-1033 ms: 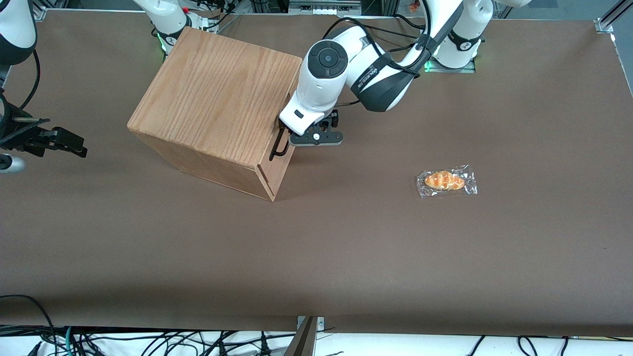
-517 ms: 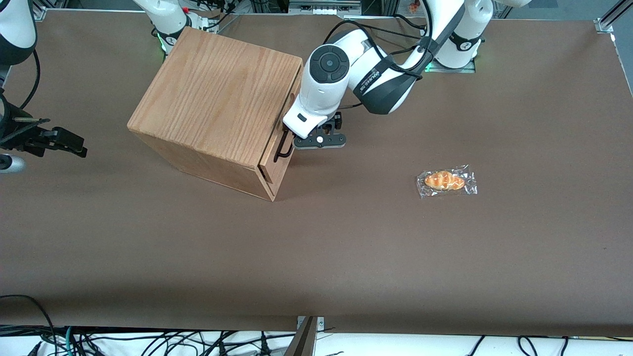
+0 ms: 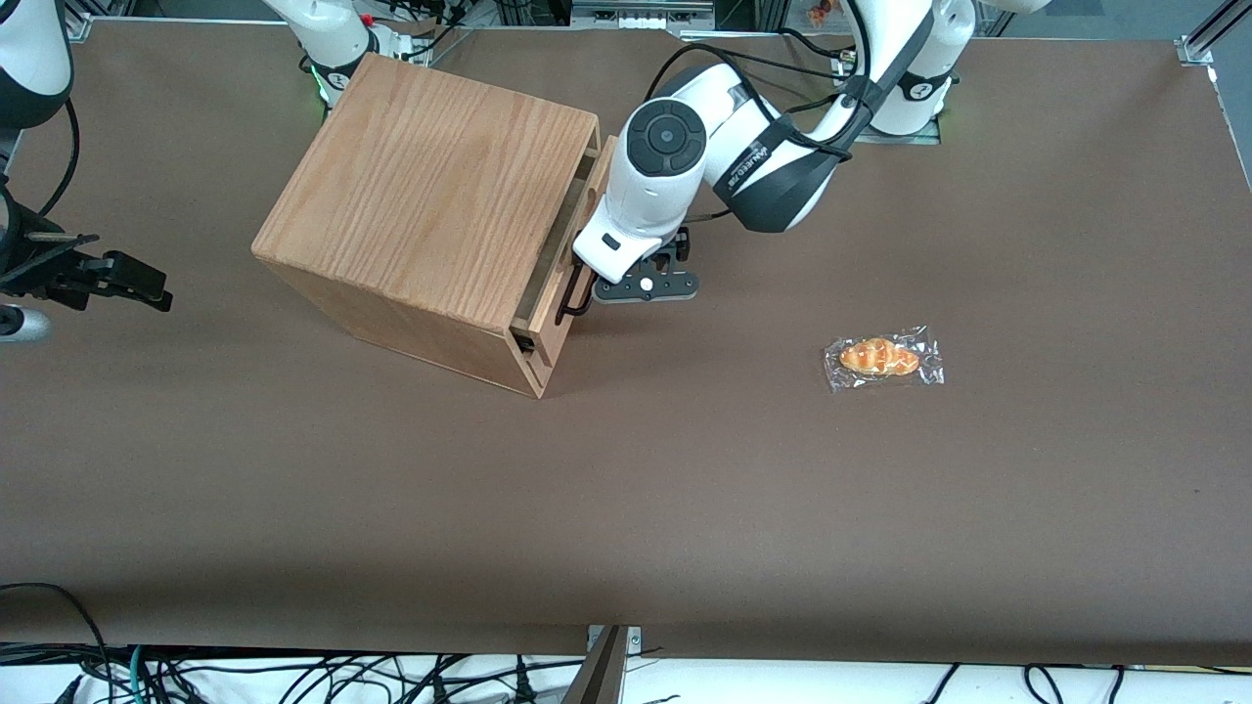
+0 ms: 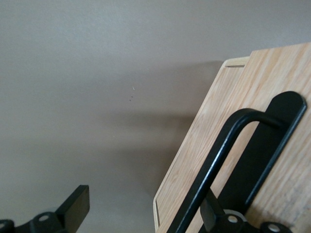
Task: Open top drawer with left arm
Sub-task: 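Pull the handle outward with the left gripper, sliding the drawer open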
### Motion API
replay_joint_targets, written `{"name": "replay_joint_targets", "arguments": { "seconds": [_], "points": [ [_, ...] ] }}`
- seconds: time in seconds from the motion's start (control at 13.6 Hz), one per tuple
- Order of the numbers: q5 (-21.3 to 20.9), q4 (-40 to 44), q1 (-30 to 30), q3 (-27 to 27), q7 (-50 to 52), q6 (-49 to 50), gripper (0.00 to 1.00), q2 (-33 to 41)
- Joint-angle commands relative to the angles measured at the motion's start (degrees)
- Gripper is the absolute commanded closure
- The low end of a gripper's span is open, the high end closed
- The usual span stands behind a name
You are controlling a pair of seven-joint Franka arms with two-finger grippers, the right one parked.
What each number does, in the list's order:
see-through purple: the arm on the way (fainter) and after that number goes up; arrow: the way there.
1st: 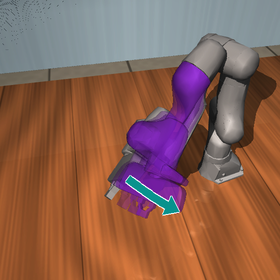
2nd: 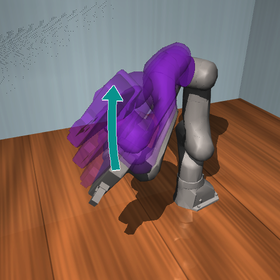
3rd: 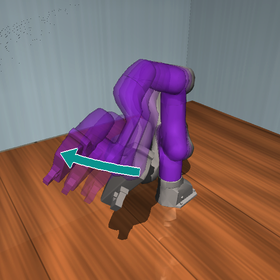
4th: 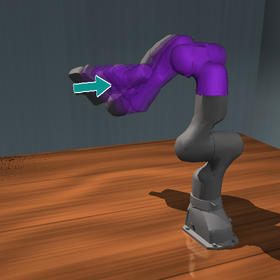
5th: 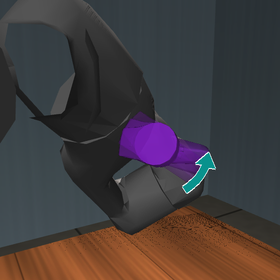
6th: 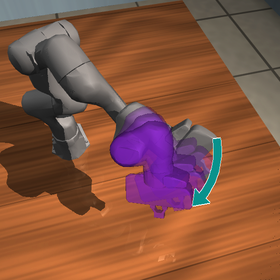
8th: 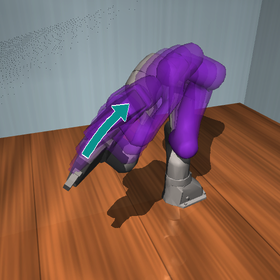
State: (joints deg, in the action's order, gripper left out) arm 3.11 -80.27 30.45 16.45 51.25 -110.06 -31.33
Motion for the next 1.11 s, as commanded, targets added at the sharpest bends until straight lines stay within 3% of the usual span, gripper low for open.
{"name": "replay_joint_targets", "arguments": {
  "seconds": [0.0,1.03],
  "points": [
    [-2.5,-0.3,-1.2,0.1,-0.9,1.5,0.00,1.2],
    [-2.6,-0.5,-3.6,0.2,-2.8,3.1,0.00,1.9]
  ]
}}
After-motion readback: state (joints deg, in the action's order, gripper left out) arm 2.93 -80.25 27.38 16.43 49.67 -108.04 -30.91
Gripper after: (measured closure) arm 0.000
